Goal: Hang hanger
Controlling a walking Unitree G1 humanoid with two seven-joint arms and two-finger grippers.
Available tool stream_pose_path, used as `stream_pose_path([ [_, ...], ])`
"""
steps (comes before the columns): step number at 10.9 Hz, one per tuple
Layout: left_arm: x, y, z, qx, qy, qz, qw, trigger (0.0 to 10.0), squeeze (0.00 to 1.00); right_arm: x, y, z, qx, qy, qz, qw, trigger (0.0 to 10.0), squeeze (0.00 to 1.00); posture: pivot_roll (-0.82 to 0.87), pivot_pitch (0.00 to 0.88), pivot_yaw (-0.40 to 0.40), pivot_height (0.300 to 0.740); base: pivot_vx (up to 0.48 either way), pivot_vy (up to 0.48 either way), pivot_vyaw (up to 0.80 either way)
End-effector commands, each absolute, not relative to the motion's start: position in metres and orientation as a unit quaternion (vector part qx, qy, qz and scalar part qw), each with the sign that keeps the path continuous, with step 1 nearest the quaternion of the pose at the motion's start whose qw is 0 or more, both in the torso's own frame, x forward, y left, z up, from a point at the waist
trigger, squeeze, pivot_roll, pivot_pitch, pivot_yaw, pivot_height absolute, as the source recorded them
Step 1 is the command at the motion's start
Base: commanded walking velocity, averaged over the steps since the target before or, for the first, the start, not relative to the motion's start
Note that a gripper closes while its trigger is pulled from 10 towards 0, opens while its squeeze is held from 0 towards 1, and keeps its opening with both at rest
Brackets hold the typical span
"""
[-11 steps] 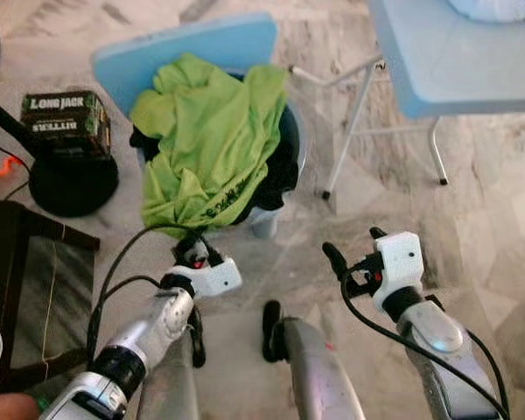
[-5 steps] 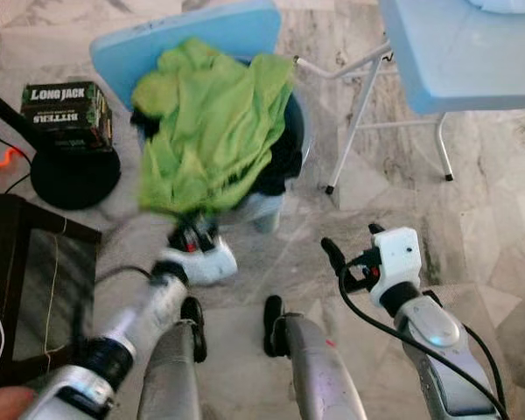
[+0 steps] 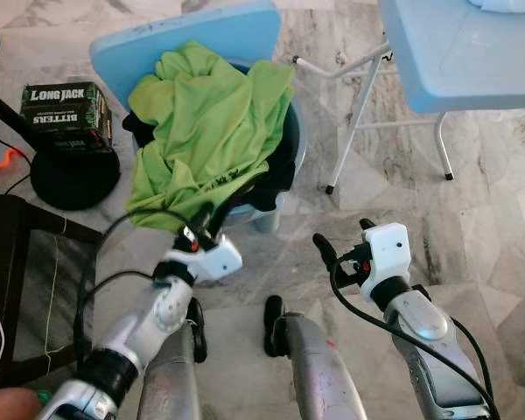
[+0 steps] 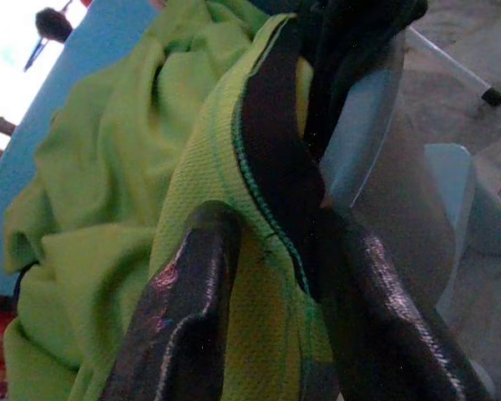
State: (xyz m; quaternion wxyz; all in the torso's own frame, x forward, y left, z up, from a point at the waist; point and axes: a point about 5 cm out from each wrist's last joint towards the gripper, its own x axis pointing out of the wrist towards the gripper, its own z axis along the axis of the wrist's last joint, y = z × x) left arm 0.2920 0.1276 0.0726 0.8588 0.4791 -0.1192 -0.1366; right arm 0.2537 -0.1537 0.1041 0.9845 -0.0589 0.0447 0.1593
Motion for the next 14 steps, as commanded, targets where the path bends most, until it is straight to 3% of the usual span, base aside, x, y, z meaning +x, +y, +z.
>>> stream_pose_path([
  [1, 0.288, 0.131, 0.067, 0.477, -0.103, -0.140, 0.862, 5.2, 0.00, 0.249, -0.160, 0.093, -0.065, 0.067, 0.151, 0.984, 10.0, 0.00, -0.08, 0.437, -0.092, 0.740, 0.000, 0.000, 0.00],
  [2, 0.291, 0.134, 0.068, 0.477, -0.097, -0.138, 0.862, 5.8, 0.00, 0.250, -0.159, 0.093, -0.065, 0.066, 0.152, 0.984, 10.0, 0.00, -0.08, 0.437, -0.092, 0.740, 0.000, 0.000, 0.00],
  [3, 0.301, 0.141, 0.068, 0.476, -0.080, -0.130, 0.866, 8.0, 0.00, 0.251, -0.157, 0.093, -0.065, 0.065, 0.153, 0.984, 10.0, 0.00, -0.08, 0.432, -0.093, 0.740, 0.000, 0.000, 0.00],
  [4, 0.304, 0.143, 0.068, 0.473, -0.074, -0.127, 0.869, 4.8, 0.00, 0.252, -0.157, 0.092, -0.064, 0.065, 0.153, 0.984, 10.0, 0.00, -0.09, 0.430, -0.093, 0.740, 0.000, 0.000, 0.00],
  [5, 0.311, 0.145, 0.069, 0.459, -0.058, -0.133, 0.876, 0.0, 0.00, 0.251, -0.157, 0.092, -0.065, 0.064, 0.152, 0.984, 10.0, 0.00, -0.09, 0.428, -0.094, 0.740, 0.000, 0.000, 0.00],
  [8, 0.321, 0.144, 0.076, 0.440, -0.054, -0.130, 0.887, 0.0, 0.00, 0.253, -0.159, 0.093, -0.068, 0.061, 0.149, 0.985, 10.0, 0.00, -0.10, 0.423, -0.096, 0.740, 0.000, 0.000, 0.00],
  [14, 0.325, 0.110, 0.110, 0.313, -0.116, -0.120, 0.935, 0.0, 0.00, 0.267, -0.155, 0.095, -0.071, 0.047, 0.153, 0.985, 10.0, 0.00, -0.07, 0.362, -0.095, 0.740, 0.000, 0.000, 0.00],
])
